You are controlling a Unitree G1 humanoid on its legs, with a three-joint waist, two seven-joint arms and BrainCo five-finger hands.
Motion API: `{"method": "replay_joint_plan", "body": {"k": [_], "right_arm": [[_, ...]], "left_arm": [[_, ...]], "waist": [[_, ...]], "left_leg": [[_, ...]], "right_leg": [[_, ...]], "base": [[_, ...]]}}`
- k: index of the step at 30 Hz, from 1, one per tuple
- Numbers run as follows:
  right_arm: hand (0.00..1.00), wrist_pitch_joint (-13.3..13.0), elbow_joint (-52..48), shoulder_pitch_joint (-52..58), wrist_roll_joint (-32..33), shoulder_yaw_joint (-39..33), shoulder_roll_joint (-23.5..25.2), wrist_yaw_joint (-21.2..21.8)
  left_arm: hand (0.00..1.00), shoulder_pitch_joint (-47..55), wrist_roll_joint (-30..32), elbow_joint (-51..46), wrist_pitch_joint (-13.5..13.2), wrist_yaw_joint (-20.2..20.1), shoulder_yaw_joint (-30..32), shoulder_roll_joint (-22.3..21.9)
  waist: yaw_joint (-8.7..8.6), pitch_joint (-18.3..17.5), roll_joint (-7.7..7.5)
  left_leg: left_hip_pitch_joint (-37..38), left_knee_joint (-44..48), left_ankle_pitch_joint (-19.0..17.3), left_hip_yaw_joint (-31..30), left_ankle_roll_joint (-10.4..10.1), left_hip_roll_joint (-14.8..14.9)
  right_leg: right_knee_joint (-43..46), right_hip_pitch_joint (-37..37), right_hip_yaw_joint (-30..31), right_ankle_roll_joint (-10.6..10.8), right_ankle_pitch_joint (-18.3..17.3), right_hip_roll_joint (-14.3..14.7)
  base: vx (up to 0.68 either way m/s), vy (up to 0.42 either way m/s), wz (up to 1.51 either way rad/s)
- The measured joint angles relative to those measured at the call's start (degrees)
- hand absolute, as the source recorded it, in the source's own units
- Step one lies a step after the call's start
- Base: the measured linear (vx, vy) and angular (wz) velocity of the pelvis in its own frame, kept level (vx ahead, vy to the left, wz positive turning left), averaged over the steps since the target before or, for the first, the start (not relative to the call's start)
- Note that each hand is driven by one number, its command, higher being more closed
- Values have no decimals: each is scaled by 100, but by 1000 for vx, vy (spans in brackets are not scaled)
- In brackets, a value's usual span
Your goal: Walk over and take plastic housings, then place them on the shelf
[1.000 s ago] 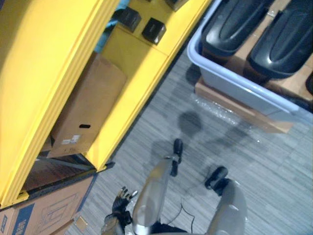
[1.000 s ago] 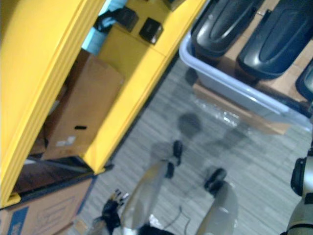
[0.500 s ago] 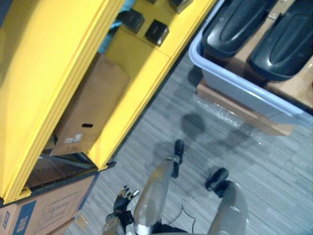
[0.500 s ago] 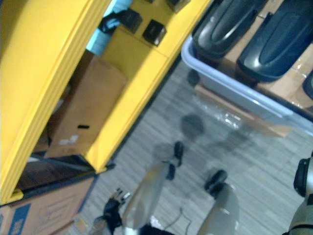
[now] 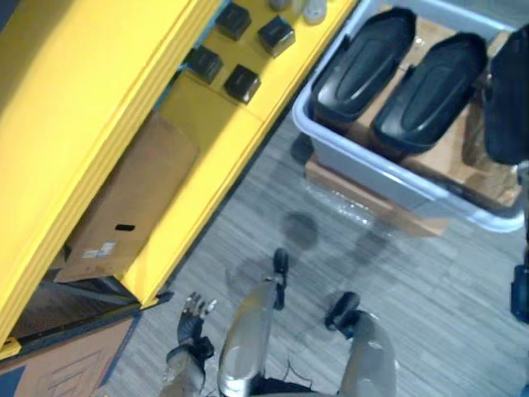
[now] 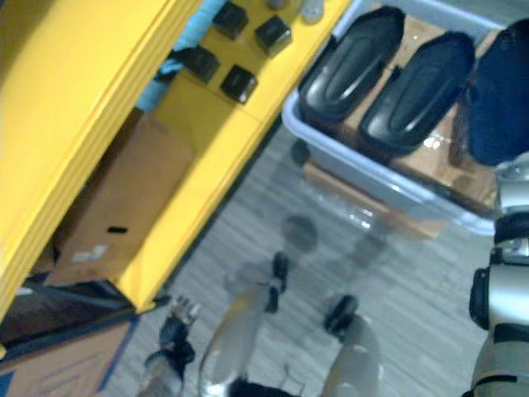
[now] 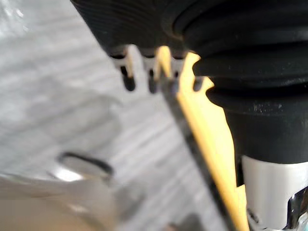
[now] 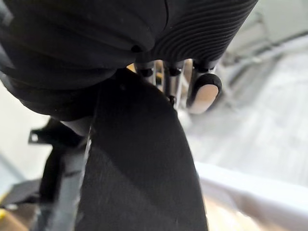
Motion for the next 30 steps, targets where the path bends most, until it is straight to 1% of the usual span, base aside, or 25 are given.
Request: {"method": "replay_joint_plan", "body": {"k": [1,2,3,5,6,7,9,11,12,14,15,16,17,18,19,21,22,23,24,25,26,27,28,29,30], "right_arm": [[100,-12,-223,210,-7,-109,72,0],[100,-24,-306,287,-16,-164,71,1],[100,-52,-494,445,-115,-288,74,-3],[100,-95,-749,707,-125,-457,116,-7],[100,-141,-903,924,-126,-589,230,-38],[100,-156,-973,1047,-125,-653,287,-41],[100,-162,-1285,1421,-252,-894,633,-92],[100,-172,-1575,1652,-396,-944,936,-126],[100,-238,-1774,1813,-553,-946,1091,-136],[100,-298,-2190,2024,-754,-945,1314,-144],[100,-384,-2480,2103,-936,-941,1455,-143],[100,-514,-2681,2174,-1082,-937,1563,-142],[100,-713,-2849,2223,-1260,-909,1698,-144],[100,-966,-3048,2289,-1425,-845,1847,-144],[100,-1094,-3150,2307,-1513,-790,1914,-157],[100,-1582,-3497,2332,-1765,-402,2208,-265],[100,-1694,-3561,2337,-1833,-285,2290,-268],[100,-1972,-3679,2339,-1964,-76,2440,-286],[100,-2106,-3744,2339,-2016,24,2507,-309],[100,-2365,-3824,2338,-2143,199,2633,-368],[100,-2607,-3886,2339,-2255,332,2769,-378],[100,-2714,-3929,2345,-2286,402,2827,-378],[100,-2949,-3978,2350,-2380,539,2917,-377],[100,-3102,-4015,2350,-2386,665,2952,-376],[100,-3314,-4028,2351,-2391,820,3022,-375]], "left_arm": [[0,158,5,-377,-43,86,64,94],[0,214,23,-534,-73,124,87,129],[0,290,126,-858,-104,275,172,159],[0,347,312,-1309,-107,497,325,162],[0,393,381,-1683,-102,653,405,175],[0,405,458,-1841,-101,714,455,174],[0,407,673,-2449,-68,939,644,188],[0,352,853,-2881,36,1068,708,209],[0,286,1019,-3110,127,1090,700,226],[0,101,1025,-3411,257,1054,659,236],[0,-84,1044,-3573,420,987,607,243],[0,-202,1180,-3618,510,951,487,257],[0,-338,1252,-3676,625,912,387,284],[0,-480,1263,-3732,750,859,140,335],[0,-565,1262,-3760,833,800,15,338],[0,-987,1207,-3812,1235,693,-411,343],[0,-1078,1187,-3809,1324,678,-507,343],[0,-1315,1113,-3785,1507,630,-701,338],[0,-1464,1090,-3749,1579,578,-787,335],[0,-1724,933,-3680,1727,542,-922,335],[0,-1950,847,-3539,1803,526,-979,314],[0,-2050,710,-3449,1830,527,-1009,309],[0,-2206,480,-3279,1933,535,-1071,309],[0,-2279,437,-3182,1952,553,-1111,302],[0,-2325,464,-3091,1958,641,-1153,294]], "waist": [[-6,-23,-167],[-6,-25,-210],[-4,-29,-287],[-7,-54,-350],[-26,-116,-414],[-38,-176,-450],[-80,-330,-607],[-138,-446,-705],[-144,-561,-744],[-159,-756,-768],[-162,-820,-769],[-164,-908,-769],[-173,-1002,-767],[-199,-1141,-769],[-218,-1187,-767],[-301,-1300,-779],[-308,-1374,-786],[-333,-1463,-791],[-337,-1473,-788],[-377,-1482,-790],[-468,-1533,-799],[-491,-1570,-794],[-505,-1661,-793],[-520,-1713,-790],[-587,-1769,-788]], "left_leg": [[231,-169,21,27,-26,3],[315,-226,29,27,-33,5],[482,-372,58,42,-43,4],[746,-606,113,70,-45,-9],[948,-784,140,82,-42,-51],[988,-827,140,79,-42,-63],[1188,-966,142,76,-45,-90],[1379,-1039,138,98,-48,-100],[1496,-1128,138,122,-49,-112],[1626,-1251,137,150,-47,-124],[1774,-1347,136,198,-45,-144],[1849,-1399,133,256,-41,-158],[1914,-1448,131,269,-36,-168],[1995,-1535,122,293,-19,-191],[2048,-1578,129,304,-10,-198],[2335,-1814,170,411,37,-232],[2371,-1880,189,426,40,-241],[2484,-2023,245,506,63,-267],[2559,-2091,273,569,65,-275],[2691,-2219,322,588,72,-297],[2733,-2241,334,588,78,-314],[2746,-2243,333,607,77,-314],[2749,-2245,332,679,77,-314],[2753,-2246,332,719,77,-314],[2759,-2248,333,738,77,-314]], "right_leg": [[-185,216,-1,14,42,50],[-271,309,-3,22,68,78],[-440,469,-16,33,120,121],[-712,736,-39,73,215,181],[-881,934,-76,110,253,185],[-942,991,-103,121,261,186],[-1156,1250,-159,164,329,226],[-1475,1537,-168,208,457,293],[-1684,1690,-168,227,552,337],[-1957,1862,-166,265,704,388],[-2096,2006,-162,286,768,396],[-2176,2072,-145,308,812,395],[-2249,2129,-142,339,865,396],[-2295,2171,-131,350,901,386],[-2306,2198,-128,351,925,382],[-2354,2352,-94,373,997,367],[-2378,2344,-62,382,1013,364],[-2406,2360,32,391,1031,350],[-2406,2381,46,393,1039,340],[-2416,2442,84,401,1046,331],[-2423,2471,89,415,1059,318],[-2437,2476,122,416,1066,316],[-2519,2476,205,418,1105,323],[-2578,2478,242,401,1131,332],[-2645,2498,296,390,1156,349]], "base": [[58,-27,-5],[65,-16,-6],[73,3,-2],[99,17,0],[94,25,5],[99,23,8],[122,11,7],[141,6,1],[141,12,-3],[97,18,-7],[54,28,-12],[58,37,-15],[30,43,-14],[26,31,-11],[25,45,-6],[4,54,-14],[6,50,-29],[22,39,-26],[17,48,-27],[-16,50,-13],[-22,52,-10],[-15,57,-13],[5,49,-24],[9,44,-25],[7,24,-15]]}}
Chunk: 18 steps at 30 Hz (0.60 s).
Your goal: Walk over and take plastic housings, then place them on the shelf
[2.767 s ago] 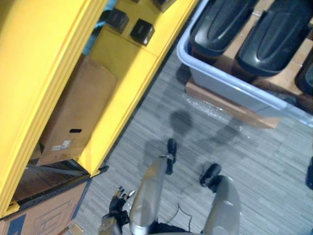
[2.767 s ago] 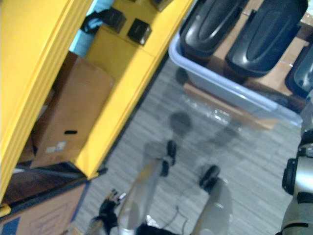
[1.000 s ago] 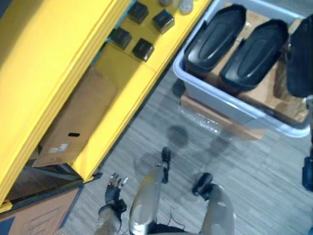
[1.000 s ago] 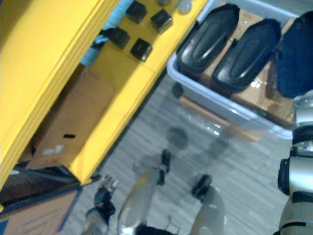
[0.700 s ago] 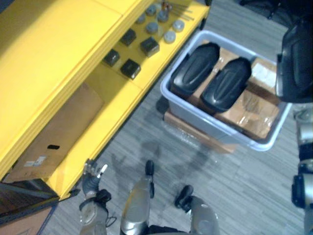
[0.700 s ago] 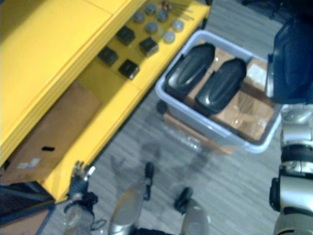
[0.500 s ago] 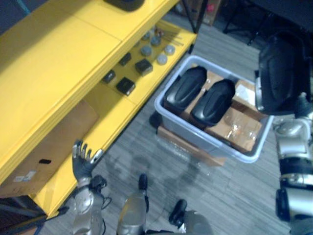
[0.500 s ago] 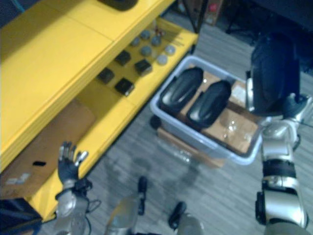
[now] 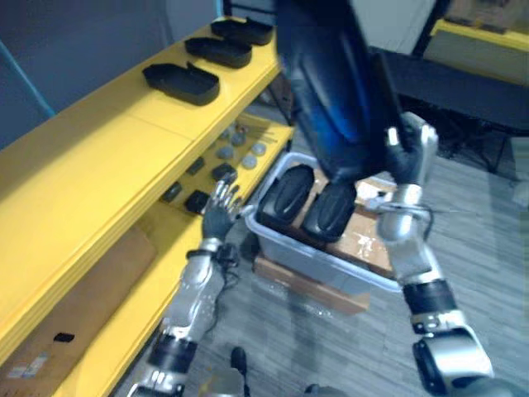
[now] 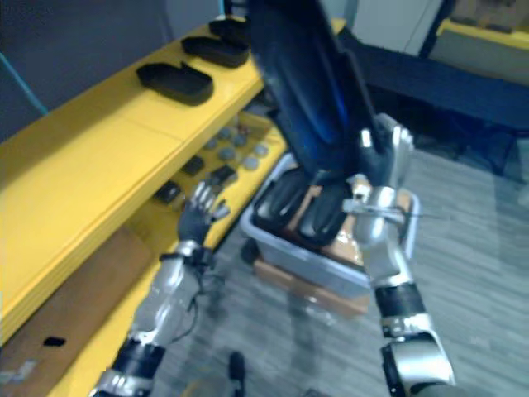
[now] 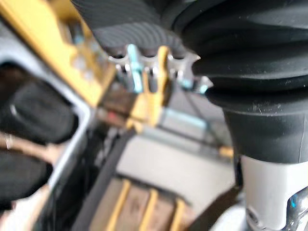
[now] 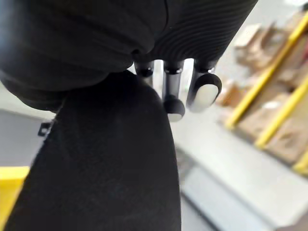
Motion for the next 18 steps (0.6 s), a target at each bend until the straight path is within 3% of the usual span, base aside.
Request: {"method": "replay_joint_plan", "body": {"k": [3,6,10,18], "right_arm": [[100,-420,-32,122,-101,296,111,4],[100,-617,-29,347,-232,526,162,-4],[100,-726,33,613,-433,754,257,-82],[100,-739,352,748,-462,904,343,-235]], "left_arm": [[0,-36,38,264,-29,367,-14,-72],[0,-52,20,489,-36,515,-32,-191],[0,-62,-12,570,-55,542,-254,-245],[0,-63,-258,754,-248,546,-395,-209]], "waist": [[-115,-52,38],[-171,-109,114],[-180,-181,128],[-179,-326,-14]], "left_leg": [[49,-32,6,14,-8,11],[42,-38,24,14,-26,13],[26,-40,57,10,-13,18],[-16,-42,111,-30,-15,7]], "right_leg": [[-69,56,47,-3,8,29],[-110,58,52,-8,8,41],[-140,54,50,-30,25,53],[-202,59,19,-39,65,62]], "base": [[-20,1,-8],[-13,0,-1],[0,0,0],[4,4,1]]}}
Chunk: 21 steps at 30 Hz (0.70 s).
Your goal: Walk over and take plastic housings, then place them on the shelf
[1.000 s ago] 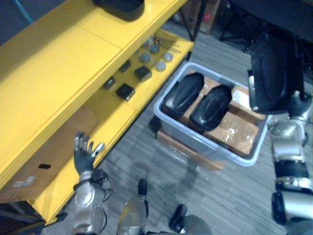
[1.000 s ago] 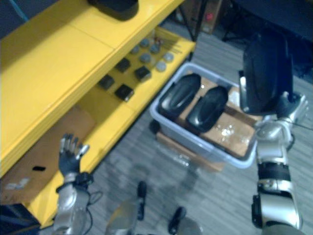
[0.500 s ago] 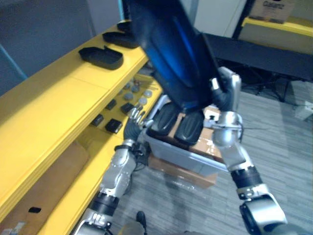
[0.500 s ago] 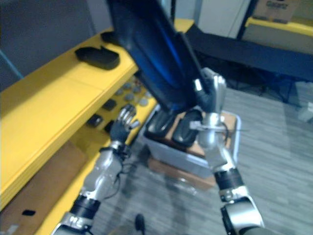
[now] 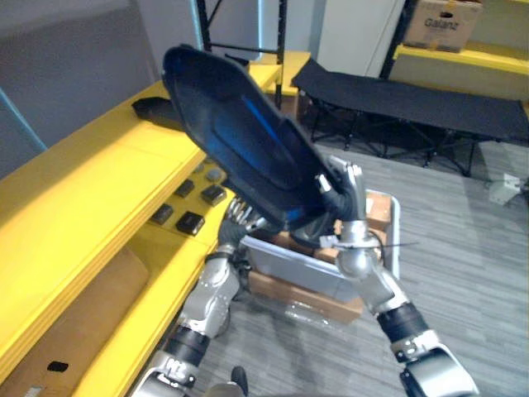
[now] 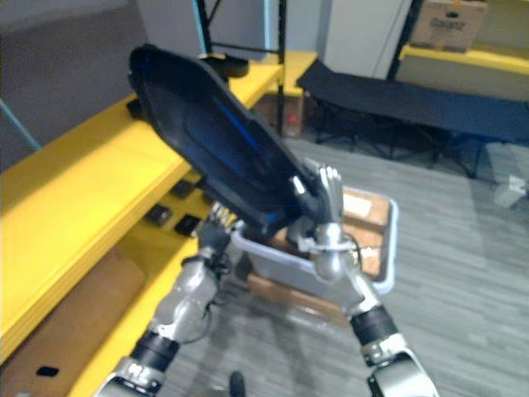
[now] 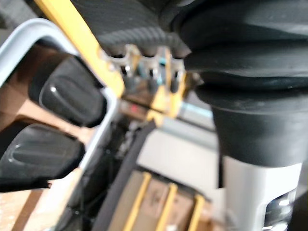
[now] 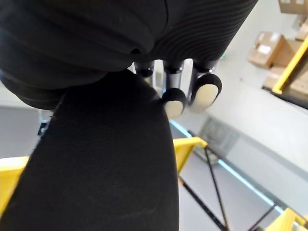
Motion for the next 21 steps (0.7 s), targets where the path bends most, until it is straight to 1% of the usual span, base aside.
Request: {"method": "replay_joint_plan", "body": {"k": [4,7,10,14,15,17,19,21], "right_arm": [[100,0,31,57,-13,49,0,-78],[100,5,213,77,-11,103,2,-250],[100,8,273,188,-12,104,-2,-504],[100,13,289,265,-112,90,1,-750],[100,12,286,285,-132,40,7,-776],[100,13,279,303,-133,-72,10,-779],[100,12,201,305,-131,-249,10,-779],[100,10,90,311,-126,-433,9,-777]], "left_arm": [[0,0,-211,7,-61,-22,-3,17],[0,0,-212,7,-65,-21,2,36],[0,0,-144,5,-62,60,18,45],[0,0,283,-11,-29,298,98,39],[0,0,480,-11,-11,337,202,12],[0,1,589,-11,-10,407,315,1],[0,7,548,-11,-9,359,447,-3],[0,22,465,-10,-5,179,524,8]], "waist": [[-6,-5,-8],[-6,-10,-8],[-2,-11,-11],[-1,-25,-33],[0,-43,-56],[0,-88,-98],[-1,-94,-109],[-2,-94,-109]], "left_leg": [[0,0,11,-4,4,-4],[0,-2,22,-10,10,-4],[-4,-2,26,-10,14,-4],[-10,-3,29,-10,19,-4],[-14,-3,30,-11,19,-3],[-23,-3,29,-11,18,-3],[-31,-3,29,-11,18,-4],[-31,-3,29,-12,18,-4]], "right_leg": [[-14,5,0,-5,14,1],[-17,6,-1,-9,20,4],[-33,8,0,-7,38,5],[-45,7,0,-4,46,7],[-47,5,0,-4,47,9],[-50,-1,0,-4,46,10],[-49,-7,1,-3,47,8],[-48,-9,1,0,49,10]], "base": [[0,0,0],[0,0,0],[0,0,0],[0,0,0],[0,0,0],[0,0,0],[0,0,0],[0,0,0]]}}
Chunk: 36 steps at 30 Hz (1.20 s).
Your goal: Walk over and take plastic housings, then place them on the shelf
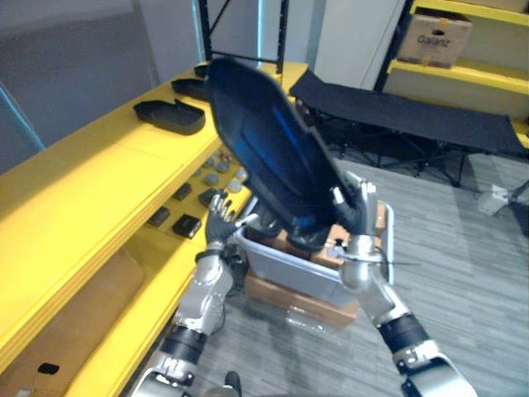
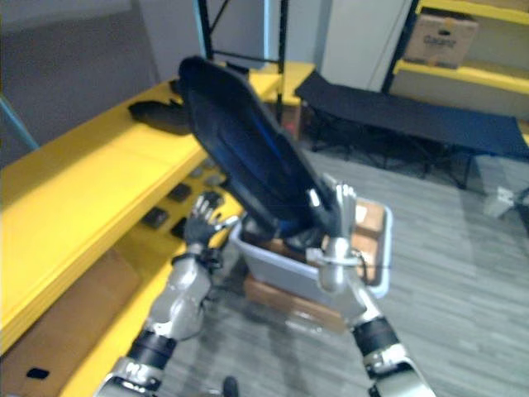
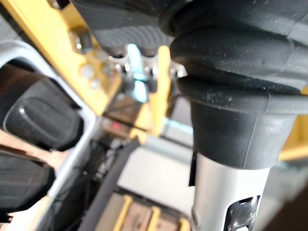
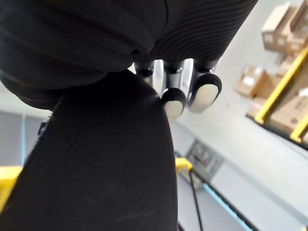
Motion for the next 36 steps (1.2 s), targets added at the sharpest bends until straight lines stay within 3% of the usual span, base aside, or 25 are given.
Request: {"method": "replay_joint_plan", "body": {"k": [4,18,29,36], "right_arm": [[100,4,-11,7,-1,-77,0,25],[100,33,43,31,-5,43,1,224],[100,41,509,31,-119,609,13,531],[100,69,597,33,-121,766,91,636]], "left_arm": [[0,49,-245,0,27,-318,11,27],[0,65,-1810,-1,577,-1324,-105,34],[0,63,-1963,-55,650,-1345,-396,16],[0,56,-2038,-161,497,-1296,-518,40]], "waist": [[-1,0,1],[-7,-4,10],[-4,-69,120],[-2,-74,127]], "left_leg": [[1,0,0,1,0,0],[-1,0,0,0,0,-1],[-21,0,3,-39,0,-8],[-72,1,37,-118,8,-21]], "right_leg": [[0,-2,2,0,0,-1],[1,-8,0,0,-1,-2],[-2,-14,-39,-1,-2,-3],[-7,-15,-138,0,-1,-4]], "base": [[0,0,0],[0,0,0],[0,0,0],[1,4,6]]}}
